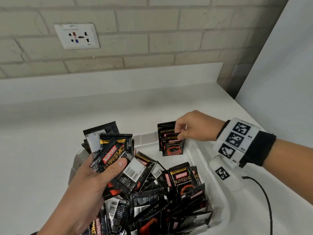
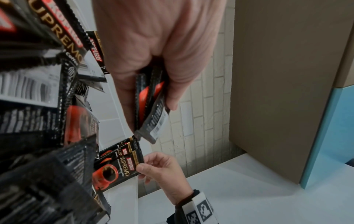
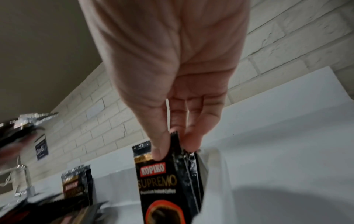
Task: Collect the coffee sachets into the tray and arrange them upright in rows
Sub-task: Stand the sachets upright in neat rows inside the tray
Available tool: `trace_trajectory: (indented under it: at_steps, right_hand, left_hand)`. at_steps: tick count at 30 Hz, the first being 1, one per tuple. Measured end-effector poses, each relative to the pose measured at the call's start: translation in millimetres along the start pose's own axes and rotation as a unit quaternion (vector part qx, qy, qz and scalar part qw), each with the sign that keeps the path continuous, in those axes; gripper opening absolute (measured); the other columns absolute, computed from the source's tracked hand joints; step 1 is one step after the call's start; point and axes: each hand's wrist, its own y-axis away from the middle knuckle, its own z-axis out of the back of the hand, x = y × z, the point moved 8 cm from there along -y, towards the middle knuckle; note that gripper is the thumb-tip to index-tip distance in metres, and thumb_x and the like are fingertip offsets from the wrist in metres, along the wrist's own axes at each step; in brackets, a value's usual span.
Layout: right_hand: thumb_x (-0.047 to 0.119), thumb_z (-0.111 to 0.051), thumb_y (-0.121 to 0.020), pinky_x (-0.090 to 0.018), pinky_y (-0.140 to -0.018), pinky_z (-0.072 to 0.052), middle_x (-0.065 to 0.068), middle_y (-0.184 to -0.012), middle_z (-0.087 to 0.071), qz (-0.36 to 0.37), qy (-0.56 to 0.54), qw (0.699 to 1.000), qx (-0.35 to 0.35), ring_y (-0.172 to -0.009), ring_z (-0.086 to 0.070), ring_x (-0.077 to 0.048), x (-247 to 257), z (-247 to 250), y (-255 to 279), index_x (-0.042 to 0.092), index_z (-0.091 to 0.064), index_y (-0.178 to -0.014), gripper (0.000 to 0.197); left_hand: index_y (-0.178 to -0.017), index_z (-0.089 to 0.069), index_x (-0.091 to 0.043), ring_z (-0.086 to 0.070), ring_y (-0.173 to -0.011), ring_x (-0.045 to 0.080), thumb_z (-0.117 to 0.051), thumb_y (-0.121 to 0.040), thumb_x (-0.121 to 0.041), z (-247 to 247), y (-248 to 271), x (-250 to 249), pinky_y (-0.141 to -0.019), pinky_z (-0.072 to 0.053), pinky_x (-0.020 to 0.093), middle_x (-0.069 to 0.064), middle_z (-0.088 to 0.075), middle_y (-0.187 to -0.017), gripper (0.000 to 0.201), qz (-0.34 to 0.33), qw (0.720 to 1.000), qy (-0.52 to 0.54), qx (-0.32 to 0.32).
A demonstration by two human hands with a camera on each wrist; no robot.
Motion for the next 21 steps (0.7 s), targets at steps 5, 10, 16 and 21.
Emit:
trace_trajectory:
  at_steps: [5,10,16,21]
  right_hand:
    - [0.025,-0.067,-0.082,-0.023,-0.068,-0.037,0.011,-0.076,-0.052,0.001,0.063,0.998,-0.022,-0.080,-0.051,-0.010,6,1,-10,0.018,-0.063,-0.089,0.010]
    - [0.026,-0.062,-0.084,-0.026,-0.065,-0.035,0.013,-0.073,-0.043,0.013,0.111,0.992,-0.050,-0.081,-0.050,-0.014,11,2,-13,0.022,-0.057,-0.084,0.006]
    - [0.027,-0.058,-0.087,-0.018,-0.051,-0.024,0.012,-0.083,-0.039,0.038,0.168,0.983,-0.071,-0.083,-0.042,-0.011,16,6,-12,0.019,-0.057,-0.098,0.014]
    - [0.029,-0.058,-0.087,-0.023,-0.060,-0.029,0.012,-0.092,-0.038,0.034,0.176,0.981,-0.080,-0.085,-0.039,-0.008,15,10,-10,0.021,-0.053,-0.110,0.025]
  left_hand:
    - [-0.075,-0.074,-0.019,-0.072,-0.072,0.030,-0.093,-0.004,-0.041,-3,-1,-1,-0.048,-0.055,0.030,0.018,-0.073,-0.086,0.076,-0.009,1.000,-0.002,0.002]
    - [-0.064,-0.073,-0.029,-0.072,-0.068,0.028,-0.091,0.001,-0.041,-9,-1,-1,-0.046,-0.054,0.031,0.015,-0.074,-0.080,0.068,-0.006,1.000,0.006,0.016]
    - [-0.067,-0.073,-0.029,-0.072,-0.073,0.030,-0.092,-0.002,-0.041,-11,-2,0,-0.048,-0.055,0.031,0.018,-0.073,-0.084,0.068,-0.012,1.000,0.000,0.018]
    - [-0.080,-0.073,-0.023,-0.072,-0.076,0.030,-0.092,-0.006,-0.043,-12,-5,1,-0.053,-0.058,0.033,0.017,-0.073,-0.086,0.079,-0.010,1.000,-0.013,0.020]
